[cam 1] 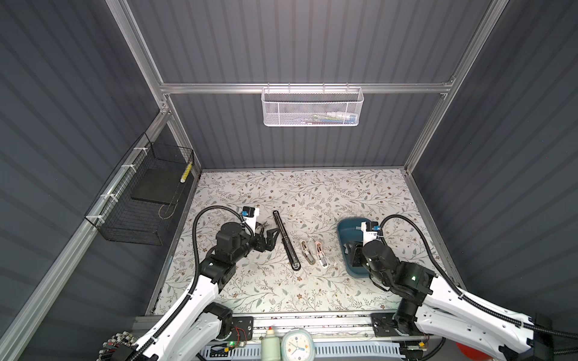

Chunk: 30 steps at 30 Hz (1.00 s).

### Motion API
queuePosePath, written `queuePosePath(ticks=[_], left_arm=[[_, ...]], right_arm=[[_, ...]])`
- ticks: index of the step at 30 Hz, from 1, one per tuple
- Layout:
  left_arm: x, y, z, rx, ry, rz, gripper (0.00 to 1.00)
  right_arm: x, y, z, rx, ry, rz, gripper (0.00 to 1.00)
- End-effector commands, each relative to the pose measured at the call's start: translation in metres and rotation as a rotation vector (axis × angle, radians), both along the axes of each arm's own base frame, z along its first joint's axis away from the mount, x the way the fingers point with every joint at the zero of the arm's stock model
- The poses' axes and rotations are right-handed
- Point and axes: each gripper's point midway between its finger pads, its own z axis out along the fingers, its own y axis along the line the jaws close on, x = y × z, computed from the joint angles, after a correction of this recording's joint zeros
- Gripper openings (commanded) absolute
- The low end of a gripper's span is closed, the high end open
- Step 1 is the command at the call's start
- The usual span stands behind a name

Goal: Load the staples into the stapler
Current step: 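Release the strip and move the right gripper over the teal tray, then lower the right gripper onto a grey staple strip in the teal tray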

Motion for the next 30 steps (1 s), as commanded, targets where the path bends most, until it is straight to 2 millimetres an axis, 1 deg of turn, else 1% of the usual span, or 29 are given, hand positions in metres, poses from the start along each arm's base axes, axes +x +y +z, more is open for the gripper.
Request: queuePosePath(ticks=[1,4,6,10,13,14,15,16,19,20,23,27,30], left_arm=[[0.015,-0.001,0.024,0.004,-0.122,0.011,0.99],[0.025,0.003,0.023,0.032,-0.151,0.047,0.99],[0.033,0.008,0.022,0.056,-0.173,0.087,0.99],[0.048,0.017,0.021,0.107,-0.215,0.155,1.0],[0.058,0.02,0.026,0.134,-0.248,0.187,1.0],[0.062,0.02,0.028,0.146,-0.254,0.19,0.99],[0.065,0.02,0.03,0.155,-0.258,0.193,0.99],[0.067,0.019,0.032,0.165,-0.263,0.192,0.99],[0.074,0.018,0.03,0.187,-0.268,0.197,0.99],[0.076,0.019,0.028,0.194,-0.269,0.201,0.99],[0.081,0.021,0.027,0.215,-0.269,0.218,1.0],[0.081,0.024,0.029,0.219,-0.285,0.236,0.99],[0.08,0.024,0.03,0.213,-0.293,0.232,0.99]], right_arm=[[-0.003,-0.034,-0.025,-0.078,0.137,-0.091,0.32],[0.008,-0.045,-0.033,-0.074,0.194,-0.123,0.32],[0.016,-0.047,-0.039,-0.063,0.245,-0.138,0.32],[0.032,-0.043,-0.05,-0.035,0.307,-0.149,0.33],[0.046,-0.038,-0.057,-0.001,0.345,-0.14,0.34],[0.049,-0.038,-0.065,-0.007,0.381,-0.147,0.33],[0.053,-0.039,-0.068,-0.014,0.391,-0.15,0.34],[0.056,-0.043,-0.074,-0.04,0.412,-0.16,0.34],[0.07,-0.058,-0.081,-0.108,0.444,-0.204,0.35],[0.076,-0.062,-0.084,-0.099,0.459,-0.214,0.35],[0.089,-0.067,-0.096,-0.061,0.497,-0.219,0.41],[0.096,-0.072,-0.107,-0.056,0.53,-0.233,0.48],[0.098,-0.075,-0.115,-0.05,0.55,-0.237,0.56]])
